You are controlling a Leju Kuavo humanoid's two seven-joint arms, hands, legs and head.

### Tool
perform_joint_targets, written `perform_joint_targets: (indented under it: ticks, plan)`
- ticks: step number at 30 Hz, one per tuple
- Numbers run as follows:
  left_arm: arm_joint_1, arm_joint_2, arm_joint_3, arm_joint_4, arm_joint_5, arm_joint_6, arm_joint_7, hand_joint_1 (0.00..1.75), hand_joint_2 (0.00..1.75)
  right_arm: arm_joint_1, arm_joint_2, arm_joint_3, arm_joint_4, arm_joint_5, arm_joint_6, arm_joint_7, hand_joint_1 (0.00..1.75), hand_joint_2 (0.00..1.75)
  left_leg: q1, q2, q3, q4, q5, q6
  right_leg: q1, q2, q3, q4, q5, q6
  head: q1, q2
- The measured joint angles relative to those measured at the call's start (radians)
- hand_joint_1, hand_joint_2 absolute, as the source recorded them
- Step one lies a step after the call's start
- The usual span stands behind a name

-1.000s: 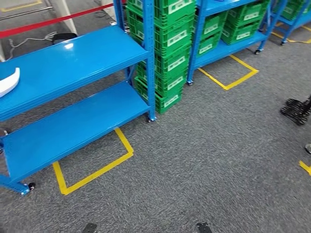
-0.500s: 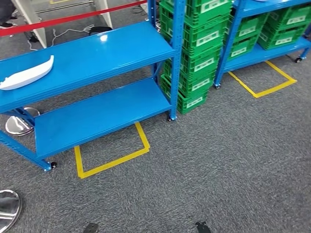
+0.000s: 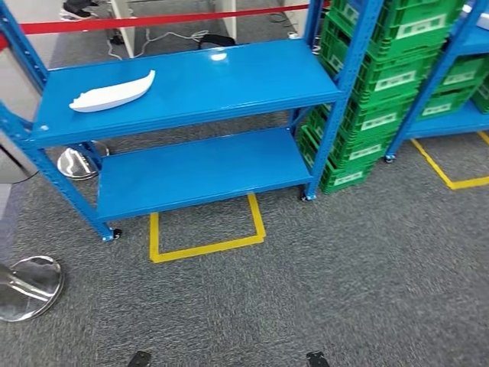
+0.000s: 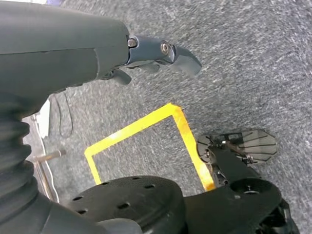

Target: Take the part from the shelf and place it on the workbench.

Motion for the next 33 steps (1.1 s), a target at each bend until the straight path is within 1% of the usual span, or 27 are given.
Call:
perform_joint_targets:
  ticks: [1, 2, 3, 4, 6, 7, 8, 10, 11, 12, 13, 14, 15, 17, 18, 19, 21, 22, 23, 25, 26, 27, 28, 29, 31, 32, 33]
  plan:
    - [-0.001, 0.000, 0.000, 0.000, 0.000, 0.000, 0.000, 0.00, 1.75, 0.000, 0.000, 0.000, 0.000, 0.000, 0.001, 0.000, 0.00, 0.00, 0.000, -0.014, -0.002, 0.004, 0.000, -0.006, -0.006, 0.025, 0.032, -0.072, 0.029, 0.002, 0.001, 0.000]
    - [-0.002, 0.000, 0.000, 0.000, 0.000, 0.000, 0.000, 0.00, 1.75, -0.001, 0.000, 0.000, 0.001, 0.000, 0.002, 0.000, 0.00, 0.00, 0.000, -0.027, -0.005, 0.006, 0.000, -0.013, -0.010, 0.047, 0.057, -0.125, 0.046, 0.001, 0.002, 0.000]
    - [-0.003, 0.000, 0.000, 0.000, 0.000, 0.000, 0.000, 0.00, 1.75, -0.001, 0.001, 0.000, 0.001, 0.001, 0.003, 0.001, 0.00, 0.00, 0.001, -0.037, -0.009, 0.008, 0.001, -0.020, -0.013, 0.064, 0.070, -0.154, 0.052, -0.002, 0.003, 0.000]
    - [-0.002, 0.001, 0.000, 0.000, 0.000, 0.000, 0.000, 0.00, 1.75, -0.003, 0.001, 0.000, 0.001, 0.001, 0.004, 0.002, 0.00, 0.00, 0.002, -0.047, -0.013, 0.008, 0.004, -0.028, -0.012, 0.069, 0.073, -0.162, 0.049, -0.008, 0.003, 0.000]
    - [0.003, 0.001, 0.000, 0.000, 0.000, 0.000, 0.000, 0.00, 1.75, -0.005, 0.001, 0.000, 0.001, 0.002, 0.006, 0.005, 0.00, 0.00, 0.007, -0.057, -0.018, 0.003, 0.010, -0.041, -0.008, 0.049, 0.073, -0.161, 0.053, -0.024, 0.003, 0.000]
    - [0.004, 0.001, 0.000, 0.000, 0.000, 0.000, 0.000, 0.00, 1.75, -0.006, 0.001, 0.000, 0.001, 0.002, 0.008, 0.006, 0.00, 0.00, 0.006, -0.043, -0.023, 0.011, 0.004, -0.045, -0.008, 0.038, 0.073, -0.163, 0.056, -0.031, 0.001, 0.000]
    - [0.004, 0.001, 0.000, 0.000, 0.000, 0.000, 0.000, 0.00, 1.75, -0.006, 0.001, 0.000, 0.001, 0.003, 0.009, 0.006, 0.00, 0.00, 0.004, -0.019, -0.036, 0.037, -0.014, -0.049, -0.009, 0.025, 0.074, -0.166, 0.058, -0.038, -0.002, 0.000]
    - [0.000, 0.001, 0.000, 0.000, 0.000, 0.000, 0.000, 0.00, 1.75, -0.003, 0.001, 0.000, 0.001, 0.003, 0.010, 0.007, 0.00, 0.00, 0.000, 0.037, -0.091, 0.151, -0.077, -0.054, -0.007, -0.003, 0.074, -0.168, 0.058, -0.046, -0.009, 0.000]
    - [-0.003, 0.002, 0.000, 0.000, 0.000, 0.000, 0.000, 0.00, 1.75, -0.001, 0.001, 0.000, 0.001, 0.003, 0.010, 0.008, 0.00, 0.00, 0.000, 0.049, -0.124, 0.220, -0.108, -0.055, -0.005, -0.019, 0.073, -0.168, 0.058, -0.048, -0.010, 0.000]
    - [-0.004, 0.002, 0.000, 0.000, 0.000, 0.000, 0.000, 0.00, 1.75, 0.001, 0.001, 0.000, 0.001, 0.003, 0.010, 0.009, 0.00, 0.00, 0.000, 0.054, -0.148, 0.273, -0.125, -0.056, -0.003, -0.035, 0.072, -0.168, 0.057, -0.049, -0.011, 0.000]
    - [-0.004, 0.003, 0.000, 0.000, 0.001, 0.000, 0.000, 0.00, 1.75, 0.002, 0.001, 0.000, 0.001, 0.003, 0.010, 0.009, 0.00, 0.00, 0.000, 0.056, -0.156, 0.293, -0.124, -0.055, -0.002, -0.049, 0.072, -0.168, 0.056, -0.050, -0.011, 0.000]
    - [-0.003, 0.003, 0.000, 0.000, 0.001, -0.001, 0.000, 0.00, 1.75, 0.001, 0.001, 0.000, 0.001, 0.004, 0.010, 0.009, 0.00, 0.00, 0.000, 0.059, -0.142, 0.273, -0.104, -0.053, -0.001, -0.062, 0.073, -0.168, 0.056, -0.049, -0.010, 0.000]
    - [-0.002, 0.004, 0.000, 0.000, 0.001, -0.001, 0.000, 0.00, 1.75, 0.000, 0.001, 0.000, 0.001, 0.004, 0.010, 0.009, 0.00, 0.00, 0.000, 0.067, -0.111, 0.219, -0.072, -0.051, -0.001, -0.075, 0.075, -0.168, 0.055, -0.048, -0.011, 0.000]
    - [-0.003, 0.004, 0.000, 0.000, 0.001, -0.002, 0.000, 0.00, 1.75, -0.002, 0.001, 0.000, 0.001, 0.005, 0.011, 0.009, 0.00, 0.00, -0.006, 0.118, -0.036, 0.084, -0.020, -0.043, 0.005, -0.095, 0.078, -0.166, 0.050, -0.042, -0.013, 0.000]
    - [-0.005, 0.003, 0.000, 0.000, 0.001, -0.003, 0.000, 0.00, 1.75, -0.003, 0.001, 0.000, 0.001, 0.006, 0.010, 0.010, 0.00, 0.00, -0.009, 0.139, -0.013, 0.040, -0.010, -0.037, 0.009, -0.104, 0.080, -0.166, 0.048, -0.037, -0.014, 0.000]
    - [-0.005, 0.002, 0.000, 0.000, 0.001, -0.003, 0.000, 0.00, 1.75, -0.003, 0.001, 0.000, 0.001, 0.006, 0.010, 0.010, 0.00, 0.00, -0.012, 0.152, -0.004, 0.018, -0.009, -0.031, 0.012, -0.114, 0.083, -0.166, 0.046, -0.032, -0.014, 0.000]
    - [-0.002, 0.000, 0.000, 0.000, 0.001, -0.003, 0.000, 0.00, 1.75, -0.004, 0.001, 0.000, 0.001, 0.006, 0.010, 0.012, 0.00, 0.00, -0.012, 0.130, -0.007, 0.012, -0.009, -0.018, 0.014, -0.136, 0.089, -0.171, 0.043, -0.022, -0.012, 0.000]
    - [0.000, -0.001, 0.000, 0.000, 0.001, -0.003, 0.000, 0.00, 1.75, -0.005, 0.001, 0.000, 0.001, 0.007, 0.010, 0.012, 0.00, 0.00, -0.011, 0.118, -0.007, 0.010, -0.007, -0.012, 0.012, -0.131, 0.090, -0.167, 0.037, -0.016, -0.011, 0.000]
    - [0.002, -0.001, 0.000, 0.000, 0.001, -0.003, 0.000, 0.00, 1.75, -0.006, 0.001, 0.000, 0.001, 0.007, 0.010, 0.012, 0.00, 0.00, -0.008, 0.106, -0.006, 0.008, -0.005, -0.006, 0.010, -0.112, 0.084, -0.149, 0.022, -0.011, -0.008, 0.000]
    - [0.000, -0.002, 0.000, 0.000, 0.002, -0.003, 0.000, 0.00, 1.75, -0.005, 0.002, 0.000, 0.000, 0.008, 0.009, 0.012, 0.00, 0.00, -0.004, 0.084, -0.006, 0.006, -0.001, 0.003, 0.007, -0.052, 0.038, -0.045, -0.036, -0.003, -0.001, 0.000]
    - [-0.001, -0.002, 0.000, 0.000, 0.002, -0.003, 0.000, 0.00, 1.31, -0.003, 0.002, 0.000, 0.000, 0.008, 0.008, 0.012, 0.00, 0.00, -0.004, 0.072, -0.007, 0.006, -0.001, 0.006, 0.006, -0.032, 0.004, 0.027, -0.068, -0.002, 0.001, 0.000]
    - [-0.001, -0.003, 0.000, 0.000, 0.002, -0.003, 0.000, 0.00, 0.87, -0.001, 0.002, -0.001, 0.000, 0.007, 0.008, 0.012, 0.00, 0.00, -0.005, 0.061, -0.007, 0.006, -0.001, 0.008, 0.007, -0.022, -0.027, 0.087, -0.087, -0.002, 0.003, 0.000]
    - [0.000, -0.003, 0.000, 0.000, 0.004, -0.003, 0.000, 0.00, 0.44, 0.001, 0.002, -0.001, 0.000, 0.005, 0.007, 0.010, 0.00, 0.00, -0.005, 0.051, -0.007, 0.006, -0.001, 0.008, 0.007, -0.018, -0.047, 0.116, -0.087, -0.002, 0.004, 0.000]
    - [0.001, -0.003, 0.000, 0.000, 0.006, -0.003, 0.000, 0.00, 0.00, 0.002, 0.002, -0.003, 0.000, 0.003, 0.006, 0.008, 0.00, 0.00, -0.005, 0.043, -0.006, 0.007, -0.001, 0.008, 0.007, -0.017, -0.050, 0.111, -0.070, -0.003, 0.004, 0.000]
    - [0.003, -0.003, 0.001, 0.000, 0.016, -0.004, 0.000, 0.00, 0.00, 0.001, 0.002, -0.010, 0.000, -0.005, 0.005, -0.002, 0.00, 0.00, -0.004, 0.031, -0.004, 0.008, -0.002, 0.004, 0.004, -0.014, -0.008, 0.000, 0.005, -0.004, 0.005, 0.000]
    - [0.002, -0.003, 0.002, 0.000, 0.022, -0.004, 0.000, 0.00, 0.00, -0.001, 0.002, -0.015, 0.000, -0.009, 0.006, -0.007, 0.00, 0.00, -0.006, 0.027, -0.004, 0.012, -0.005, -0.001, 0.002, -0.010, 0.021, -0.068, 0.034, -0.005, 0.005, 0.000]
    - [0.002, -0.003, 0.003, 0.000, 0.025, -0.004, 0.000, 0.00, 0.00, -0.002, 0.002, -0.018, 0.000, -0.012, 0.006, -0.009, 0.00, 0.00, -0.007, 0.025, -0.004, 0.013, -0.006, -0.004, 0.001, -0.007, 0.039, -0.109, 0.053, -0.005, 0.005, 0.000]
